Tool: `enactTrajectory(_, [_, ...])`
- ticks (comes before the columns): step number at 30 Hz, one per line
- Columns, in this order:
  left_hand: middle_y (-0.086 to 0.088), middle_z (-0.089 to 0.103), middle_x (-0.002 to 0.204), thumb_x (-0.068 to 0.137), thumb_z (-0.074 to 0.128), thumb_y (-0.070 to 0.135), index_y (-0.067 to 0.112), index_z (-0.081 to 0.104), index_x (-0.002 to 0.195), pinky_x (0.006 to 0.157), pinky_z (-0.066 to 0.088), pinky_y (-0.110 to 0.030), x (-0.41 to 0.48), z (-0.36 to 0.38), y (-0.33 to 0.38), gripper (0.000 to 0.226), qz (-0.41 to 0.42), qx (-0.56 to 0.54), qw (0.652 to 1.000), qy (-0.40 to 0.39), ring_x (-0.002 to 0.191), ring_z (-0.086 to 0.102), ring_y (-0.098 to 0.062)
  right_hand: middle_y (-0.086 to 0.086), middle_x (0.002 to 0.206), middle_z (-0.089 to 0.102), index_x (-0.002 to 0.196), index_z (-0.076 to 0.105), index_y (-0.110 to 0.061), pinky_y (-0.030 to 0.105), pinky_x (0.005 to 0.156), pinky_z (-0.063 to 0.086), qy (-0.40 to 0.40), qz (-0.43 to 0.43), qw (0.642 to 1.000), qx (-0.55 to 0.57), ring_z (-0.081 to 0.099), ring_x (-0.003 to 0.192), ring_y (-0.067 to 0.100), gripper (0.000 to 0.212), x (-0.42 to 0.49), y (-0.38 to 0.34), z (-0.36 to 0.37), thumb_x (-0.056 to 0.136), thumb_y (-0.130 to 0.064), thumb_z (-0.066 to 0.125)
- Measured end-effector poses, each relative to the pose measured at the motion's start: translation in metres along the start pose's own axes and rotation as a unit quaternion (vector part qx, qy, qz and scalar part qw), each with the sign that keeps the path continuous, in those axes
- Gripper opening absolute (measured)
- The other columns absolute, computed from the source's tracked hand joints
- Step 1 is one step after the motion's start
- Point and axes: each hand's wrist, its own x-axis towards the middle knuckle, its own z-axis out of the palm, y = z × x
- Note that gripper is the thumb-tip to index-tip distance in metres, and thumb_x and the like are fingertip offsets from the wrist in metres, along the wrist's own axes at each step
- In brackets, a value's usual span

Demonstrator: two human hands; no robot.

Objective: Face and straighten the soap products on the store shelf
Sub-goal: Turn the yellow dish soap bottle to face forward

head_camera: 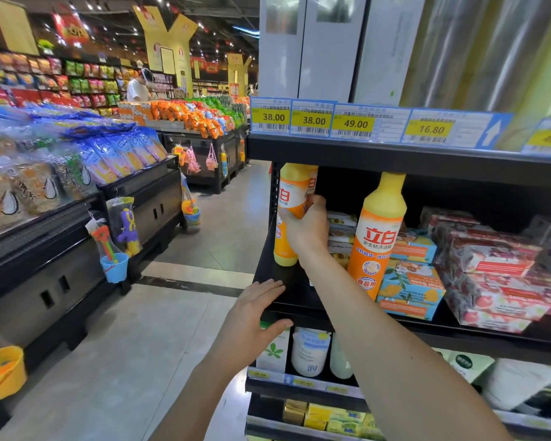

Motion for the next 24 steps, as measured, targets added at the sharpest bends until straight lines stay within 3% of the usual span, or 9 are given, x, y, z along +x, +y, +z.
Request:
enactTrajectory(1, [0.023, 0.040, 0.155, 0.092, 0.073, 0.039, 0.035, 0.046, 0.150, 0.123, 0.020, -0.019, -0.002, -0.003, 0.002, 0.064, -0.013, -0.041, 0.999, 0.013, 0.145, 0.026, 0.007, 0.004, 0.136, 0.059, 0.137, 0.045, -0.018, 0.049, 0.108, 0.047, -0.011, -0.002, 1.000, 0.013, 0.057, 0.129, 0.027, 0.050, -0.005, -0.001, -0.002, 0.095, -0.021, 0.072])
enactTrajectory(3, [0.022, 0.056, 0.142, 0.091, 0.075, 0.032, 0.035, 0.054, 0.143, 0.113, 0.040, -0.021, -0.007, -0.010, 0.005, 0.057, -0.045, -0.127, 0.989, 0.063, 0.133, 0.047, 0.008, -0.004, 0.124, 0.062, 0.133, 0.048, -0.021, 0.045, 0.104, 0.050, -0.035, -0.009, 0.999, 0.041, 0.060, 0.120, 0.021, 0.044, -0.017, -0.005, -0.008, 0.096, -0.023, 0.071])
enactTrajectory(6, [0.018, 0.066, 0.127, 0.090, 0.076, 0.026, 0.035, 0.062, 0.132, 0.102, 0.050, -0.024, -0.014, -0.023, 0.008, 0.046, -0.086, -0.221, 0.959, 0.153, 0.121, 0.062, -0.002, -0.018, 0.103, 0.059, 0.125, 0.049, -0.029, 0.040, 0.097, 0.054, -0.075, -0.013, 0.994, 0.079, 0.062, 0.101, 0.009, 0.039, -0.038, -0.012, -0.019, 0.095, -0.028, 0.073])
enactTrajectory(8, [0.014, 0.069, 0.124, 0.088, 0.074, 0.035, 0.035, 0.062, 0.132, 0.096, 0.055, -0.027, -0.017, -0.034, 0.013, 0.046, -0.110, -0.257, 0.946, 0.162, 0.115, 0.065, -0.004, -0.021, 0.101, 0.059, 0.123, 0.050, -0.033, 0.037, 0.091, 0.057, -0.099, -0.004, 0.990, 0.098, 0.063, 0.097, 0.006, 0.040, -0.052, -0.014, -0.027, 0.092, -0.032, 0.076])
enactTrajectory(11, [0.013, 0.072, 0.121, 0.084, 0.072, 0.045, 0.035, 0.062, 0.131, 0.093, 0.057, -0.031, -0.022, -0.045, 0.024, 0.049, -0.114, -0.310, 0.936, 0.119, 0.114, 0.067, -0.006, -0.013, 0.108, 0.066, 0.122, 0.056, -0.031, 0.031, 0.085, 0.059, -0.128, -0.006, 0.985, 0.114, 0.067, 0.100, 0.007, 0.045, -0.077, -0.012, -0.041, 0.085, -0.034, 0.082])
enactTrajectory(15, [0.012, 0.073, 0.120, 0.084, 0.071, 0.035, 0.029, 0.060, 0.132, 0.091, 0.059, -0.030, -0.029, -0.046, 0.040, 0.049, -0.110, -0.368, 0.922, 0.053, 0.114, 0.069, -0.011, -0.012, 0.103, 0.073, 0.114, 0.061, -0.037, 0.022, 0.076, 0.060, -0.157, -0.011, 0.979, 0.127, 0.070, 0.094, 0.002, 0.045, -0.109, -0.006, -0.063, 0.078, -0.033, 0.088])
enactTrajectory(19, [0.012, 0.075, 0.117, 0.081, 0.074, 0.036, 0.028, 0.061, 0.130, 0.089, 0.060, -0.028, -0.042, -0.039, 0.049, 0.052, -0.118, -0.385, 0.915, 0.032, 0.111, 0.071, -0.013, -0.010, 0.102, 0.076, 0.115, 0.065, -0.032, 0.024, 0.076, 0.061, -0.149, 0.015, 0.978, 0.146, 0.072, 0.093, 0.007, 0.057, -0.128, 0.003, -0.080, 0.064, -0.040, 0.089])
enactTrajectory(22, [0.007, 0.073, 0.124, 0.073, 0.080, 0.054, 0.023, 0.059, 0.135, 0.091, 0.059, -0.030, -0.049, -0.034, 0.051, 0.072, -0.116, -0.418, 0.901, -0.024, 0.117, 0.069, -0.017, -0.009, 0.104, 0.075, 0.117, 0.065, -0.031, 0.028, 0.079, 0.062, -0.164, 0.023, 0.976, 0.141, 0.072, 0.096, 0.009, 0.056, -0.135, 0.011, -0.092, 0.066, -0.037, 0.088])
enactTrajectory(24, [0.001, 0.072, 0.128, 0.068, 0.082, 0.065, 0.020, 0.055, 0.140, 0.091, 0.059, -0.032, -0.052, -0.030, 0.053, 0.089, -0.115, -0.443, 0.887, -0.063, 0.119, 0.068, -0.021, -0.012, 0.107, 0.076, 0.119, 0.065, -0.032, 0.024, 0.080, 0.060, -0.209, 0.024, 0.967, 0.147, 0.071, 0.102, 0.006, 0.049, -0.139, 0.014, -0.101, 0.073, -0.038, 0.081])
